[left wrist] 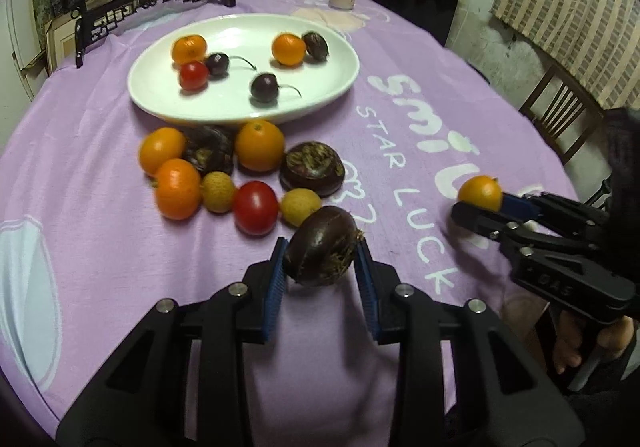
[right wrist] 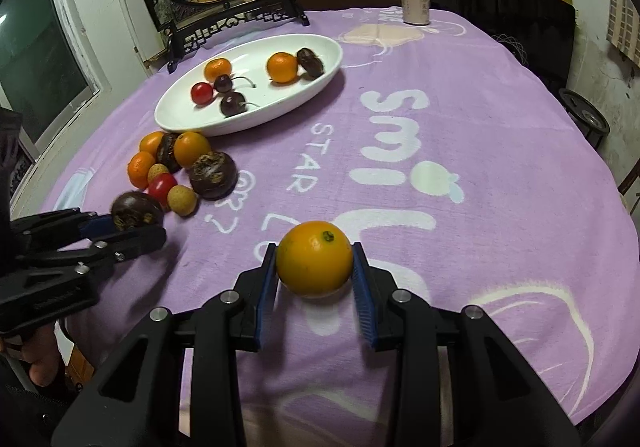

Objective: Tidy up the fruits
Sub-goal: 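Carry both fruits onto the white plate and open both tools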

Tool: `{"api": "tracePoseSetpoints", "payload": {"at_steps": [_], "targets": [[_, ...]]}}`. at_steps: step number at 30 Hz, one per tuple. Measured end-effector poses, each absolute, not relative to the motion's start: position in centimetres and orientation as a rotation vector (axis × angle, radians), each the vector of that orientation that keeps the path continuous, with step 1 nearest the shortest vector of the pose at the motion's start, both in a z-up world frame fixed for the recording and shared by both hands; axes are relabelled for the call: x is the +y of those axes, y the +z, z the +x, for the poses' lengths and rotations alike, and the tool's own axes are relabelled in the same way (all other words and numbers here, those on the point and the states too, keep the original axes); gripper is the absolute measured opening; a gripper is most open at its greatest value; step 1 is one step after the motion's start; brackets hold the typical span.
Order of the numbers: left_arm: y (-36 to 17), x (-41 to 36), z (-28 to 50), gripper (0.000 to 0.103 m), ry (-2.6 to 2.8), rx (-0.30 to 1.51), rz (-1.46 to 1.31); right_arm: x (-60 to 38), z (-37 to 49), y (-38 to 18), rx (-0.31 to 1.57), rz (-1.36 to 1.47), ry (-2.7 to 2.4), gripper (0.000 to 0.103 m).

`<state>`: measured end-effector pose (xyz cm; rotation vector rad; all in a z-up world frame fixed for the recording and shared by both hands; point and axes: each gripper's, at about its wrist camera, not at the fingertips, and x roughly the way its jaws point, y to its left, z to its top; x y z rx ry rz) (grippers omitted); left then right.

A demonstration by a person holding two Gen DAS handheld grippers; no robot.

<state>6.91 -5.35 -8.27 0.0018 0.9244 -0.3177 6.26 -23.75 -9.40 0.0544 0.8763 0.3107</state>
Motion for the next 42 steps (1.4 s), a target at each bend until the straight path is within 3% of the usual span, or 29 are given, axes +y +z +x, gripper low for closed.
{"api": "tracePoseSetpoints", "payload": {"at_steps": [16,25,31,42], "targets": [[-3.8,1.9,9.2,0.034,-0.235,0.807,-0.060,-17.9,9.6,-6.5,0.871,-0.030,0.392,0.036],[-1.1,1.5,21.7,0.034,-0.192,0.825,-0.044,-14.1,18.9,-2.1,0.830,-0.079,0.448,0.036],[-2.2,1.6,28.7,0.034,-0.151,0.874,-0.142,-11.1,25.9,-3.0,0.807,-0.121,0.431,0.036],[-3.3,2.5,28.7,0.034,-0.160,0.881,-0.145,-11.0,26.8,-4.7,0.809,-0.125,0.436,0.036]]}}
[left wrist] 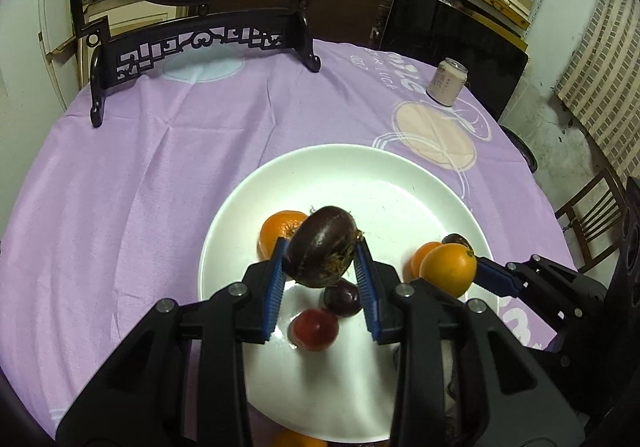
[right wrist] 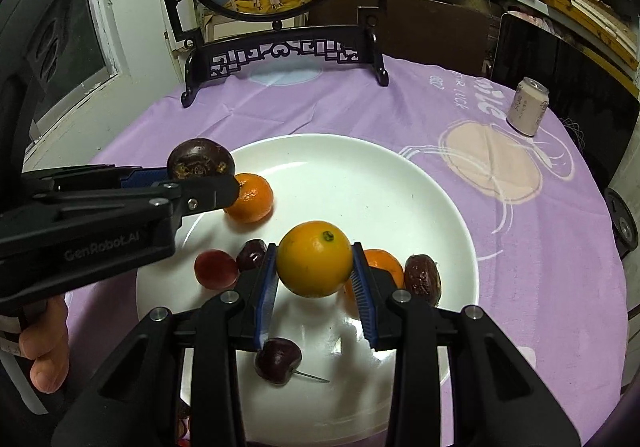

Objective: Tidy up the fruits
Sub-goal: 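Carry both fruits onto the white plate and open both tools, then withdraw both open tools from the plate back toward the fruit cluster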

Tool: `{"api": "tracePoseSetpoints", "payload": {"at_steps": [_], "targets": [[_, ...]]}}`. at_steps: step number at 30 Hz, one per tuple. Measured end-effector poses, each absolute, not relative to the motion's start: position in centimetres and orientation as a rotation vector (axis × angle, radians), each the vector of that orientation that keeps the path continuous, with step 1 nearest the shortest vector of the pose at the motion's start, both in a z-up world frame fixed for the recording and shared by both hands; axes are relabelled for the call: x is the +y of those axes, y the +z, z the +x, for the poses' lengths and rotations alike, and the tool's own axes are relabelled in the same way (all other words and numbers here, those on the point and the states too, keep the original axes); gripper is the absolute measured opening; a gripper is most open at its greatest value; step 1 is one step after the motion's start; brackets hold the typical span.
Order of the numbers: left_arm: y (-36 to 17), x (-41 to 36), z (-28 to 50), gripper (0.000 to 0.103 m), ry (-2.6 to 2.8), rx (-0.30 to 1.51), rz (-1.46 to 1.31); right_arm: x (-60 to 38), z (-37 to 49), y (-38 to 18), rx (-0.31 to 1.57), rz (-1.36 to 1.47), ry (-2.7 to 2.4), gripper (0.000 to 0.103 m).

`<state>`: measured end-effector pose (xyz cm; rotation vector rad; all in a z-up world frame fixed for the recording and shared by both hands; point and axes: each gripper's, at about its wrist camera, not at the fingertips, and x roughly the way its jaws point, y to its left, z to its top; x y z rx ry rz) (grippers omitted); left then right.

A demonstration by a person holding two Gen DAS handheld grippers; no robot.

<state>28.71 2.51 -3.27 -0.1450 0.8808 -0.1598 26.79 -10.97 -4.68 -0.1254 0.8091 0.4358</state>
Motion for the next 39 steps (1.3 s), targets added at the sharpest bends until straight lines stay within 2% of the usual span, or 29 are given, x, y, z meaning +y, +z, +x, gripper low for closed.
{"api": "tracePoseSetpoints", "payload": {"at_steps": [5,6,9,11,19,24,26,31,39], "targets": [[-3.8,2.5,28.9,0.034,-0.159,0.901,-0.158,-10.6,27.0,-5.0,0.821,-0.127,0.437,0.036],[-3.8,2.5,28.8,0.038,-0.156,0.898,-0.160,-10.5,27.1,-5.0,0.821,-0.126,0.437,0.037],[-3.3,2.7,28.5,0.049,-0.156,0.871,-0.156,-10.7,26.8,-4.7,0.787,-0.136,0.416,0.047],[-3.1,3.0,28.2,0.052,-0.150,0.857,-0.159,-10.9,26.5,-4.4,0.760,-0.148,0.399,0.047],[-2.4,5.2,24.6,0.052,-0.127,0.807,-0.212,-13.8,22.6,-3.3,0.689,-0.125,0.345,0.047],[-3.3,6.7,17.0,0.053,-0.115,0.753,-0.241,-16.5,16.7,-3.8,0.673,-0.064,0.358,0.047],[-4.1,7.0,14.0,0.054,-0.127,0.749,-0.234,-17.4,13.6,-4.6,0.688,-0.048,0.368,0.051],[-6.5,6.6,8.5,0.054,-0.141,0.811,-0.148,-17.8,9.1,-6.5,0.774,-0.068,0.380,0.052],[-8.4,6.1,6.8,0.054,-0.164,0.883,-0.142,-15.7,7.3,-7.5,0.838,-0.063,0.465,0.052]]}}
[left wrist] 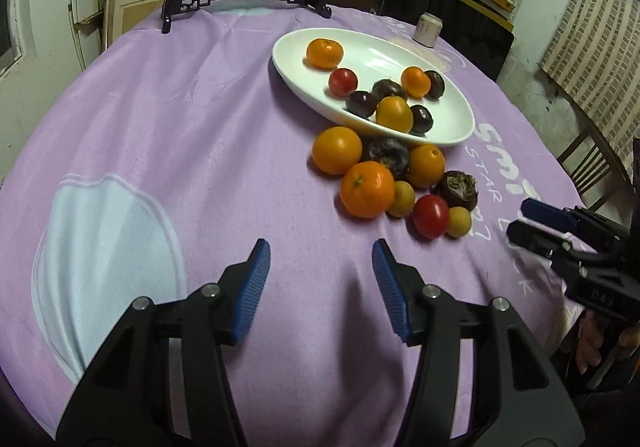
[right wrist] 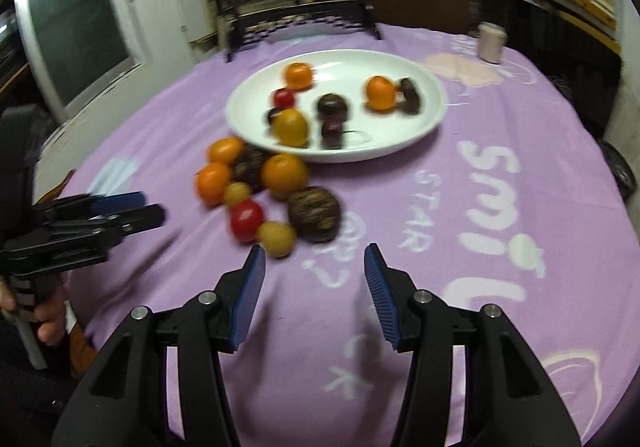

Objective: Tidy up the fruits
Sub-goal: 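Withdraw both open tools from the plate back toward the fruit cluster, then grasp a small yellow fruit with the right tool while the left grasps an orange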

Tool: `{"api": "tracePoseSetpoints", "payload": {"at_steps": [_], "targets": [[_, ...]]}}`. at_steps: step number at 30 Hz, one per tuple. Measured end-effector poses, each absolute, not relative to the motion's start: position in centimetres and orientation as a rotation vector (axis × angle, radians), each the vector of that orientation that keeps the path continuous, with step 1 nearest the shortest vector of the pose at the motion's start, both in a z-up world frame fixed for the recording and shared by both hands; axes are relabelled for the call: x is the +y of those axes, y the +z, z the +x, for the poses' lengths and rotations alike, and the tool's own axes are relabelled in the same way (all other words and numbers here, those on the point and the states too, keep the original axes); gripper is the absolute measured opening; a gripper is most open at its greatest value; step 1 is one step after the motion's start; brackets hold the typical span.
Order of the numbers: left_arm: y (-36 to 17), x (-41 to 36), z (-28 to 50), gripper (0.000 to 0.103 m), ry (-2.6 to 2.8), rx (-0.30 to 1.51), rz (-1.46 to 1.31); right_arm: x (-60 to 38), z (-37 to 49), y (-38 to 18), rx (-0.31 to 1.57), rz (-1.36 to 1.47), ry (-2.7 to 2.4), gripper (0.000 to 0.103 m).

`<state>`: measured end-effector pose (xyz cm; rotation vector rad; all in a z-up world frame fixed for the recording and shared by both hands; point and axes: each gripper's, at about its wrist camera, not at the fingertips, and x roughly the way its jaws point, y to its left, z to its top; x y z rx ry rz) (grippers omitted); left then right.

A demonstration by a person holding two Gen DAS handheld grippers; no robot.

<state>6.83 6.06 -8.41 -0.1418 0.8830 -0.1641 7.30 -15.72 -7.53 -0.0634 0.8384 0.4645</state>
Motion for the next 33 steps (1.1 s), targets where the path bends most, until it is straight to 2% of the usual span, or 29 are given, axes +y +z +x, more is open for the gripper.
{"api": "tracePoseSetpoints", "payload": {"at_steps": [2,5,13,15,18,33], "targets": [[-8.2,6.3,6.5,0.056,-0.170,0.873,-0.147,-15.0,7.0,-7.7,0.844,-0.083,0.469,0.052],[-8.0,6.7,6.1,0.066,-0.168,0.859,-0.156,-14.6,6.9,-7.8,0.860,-0.081,0.475,0.052],[-8.3,7.1,5.7,0.066,-0.189,0.862,-0.173,-12.4,8.2,-9.0,0.903,-0.103,0.493,0.052],[-8.3,7.1,5.6,0.066,-0.192,0.861,-0.173,-11.8,9.2,-9.9,0.927,-0.119,0.480,0.035],[-8.1,6.8,5.8,0.066,-0.191,0.860,-0.165,-11.5,10.1,-10.3,0.923,-0.128,0.467,0.026],[-9.9,2.9,11.6,0.064,-0.140,0.957,-0.048,-16.4,6.8,-8.4,0.880,-0.058,0.450,0.026]]}}
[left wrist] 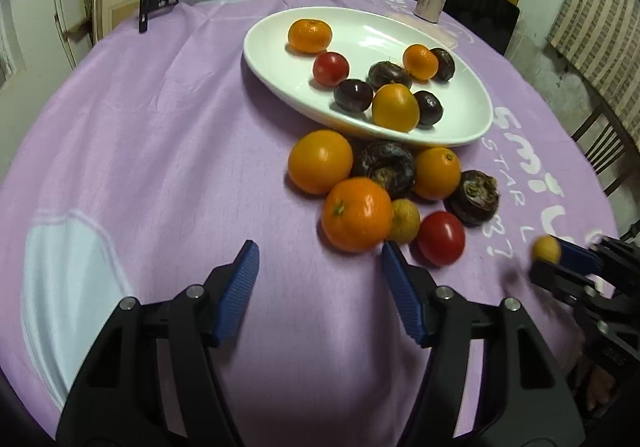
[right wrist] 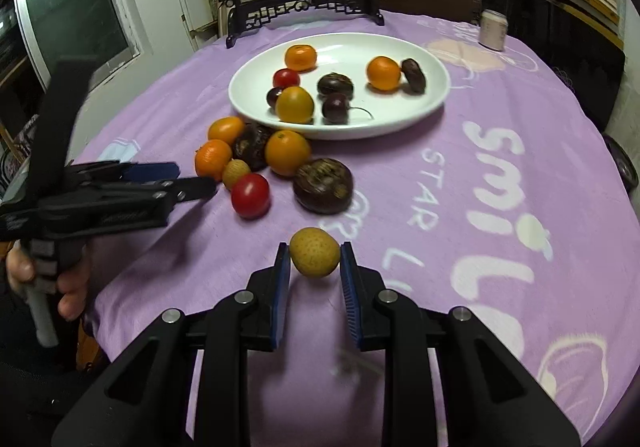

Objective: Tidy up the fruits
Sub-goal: 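Grasp a small yellow fruit with the right tool while the left grasps an orange, then carry the yellow fruit and orange onto the white plate and open both tools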

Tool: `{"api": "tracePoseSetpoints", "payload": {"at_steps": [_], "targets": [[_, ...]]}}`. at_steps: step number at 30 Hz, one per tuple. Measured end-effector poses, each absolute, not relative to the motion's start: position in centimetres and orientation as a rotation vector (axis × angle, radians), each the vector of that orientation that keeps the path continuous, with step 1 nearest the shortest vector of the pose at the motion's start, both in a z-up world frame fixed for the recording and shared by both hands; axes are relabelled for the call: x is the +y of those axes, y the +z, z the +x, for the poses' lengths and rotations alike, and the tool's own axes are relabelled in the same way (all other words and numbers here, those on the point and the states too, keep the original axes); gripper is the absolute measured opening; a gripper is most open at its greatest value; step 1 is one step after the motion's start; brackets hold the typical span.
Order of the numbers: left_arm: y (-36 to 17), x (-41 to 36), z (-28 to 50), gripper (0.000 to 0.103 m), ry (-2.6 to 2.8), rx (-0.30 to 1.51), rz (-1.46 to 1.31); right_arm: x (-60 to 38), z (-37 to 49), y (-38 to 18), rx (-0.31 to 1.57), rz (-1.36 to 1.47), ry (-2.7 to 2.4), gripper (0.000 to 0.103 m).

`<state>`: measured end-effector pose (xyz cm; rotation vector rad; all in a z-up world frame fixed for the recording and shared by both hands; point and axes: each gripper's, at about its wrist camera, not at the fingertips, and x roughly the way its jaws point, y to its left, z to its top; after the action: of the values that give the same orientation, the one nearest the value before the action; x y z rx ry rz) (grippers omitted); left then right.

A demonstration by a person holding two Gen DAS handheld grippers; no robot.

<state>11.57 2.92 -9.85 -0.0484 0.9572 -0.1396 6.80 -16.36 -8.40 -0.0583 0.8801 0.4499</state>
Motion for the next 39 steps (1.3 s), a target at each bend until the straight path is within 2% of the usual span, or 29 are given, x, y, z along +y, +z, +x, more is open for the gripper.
{"api": "tracePoseSetpoints", "payload": {"at_steps": [8,10,11,27,34,39], "targets": [[-10.0,1.5,13.7,0.053,-0.151,0.947,-0.015,-17.7,6.0,-8.6,0.881,-0.021,0.455,0.026],[-9.9,1.3,13.6,0.039,-0.182,0.947,-0.021,-17.8,5.6,-8.5,0.875,-0.022,0.456,0.026],[-9.9,1.3,13.4,0.037,-0.191,0.946,-0.026,-17.8,5.5,-8.4,0.871,-0.021,0.456,0.026],[-8.0,2.5,7.9,0.036,-0.262,0.921,-0.088,-17.7,6.0,-8.0,0.872,-0.024,0.441,0.026],[-5.8,3.1,8.8,0.036,-0.235,0.879,-0.077,-17.6,7.7,-6.0,0.831,-0.036,0.448,0.026],[-3.1,3.0,12.2,0.037,-0.213,0.843,-0.059,-16.7,11.6,-3.0,0.784,-0.052,0.460,0.026]]}}
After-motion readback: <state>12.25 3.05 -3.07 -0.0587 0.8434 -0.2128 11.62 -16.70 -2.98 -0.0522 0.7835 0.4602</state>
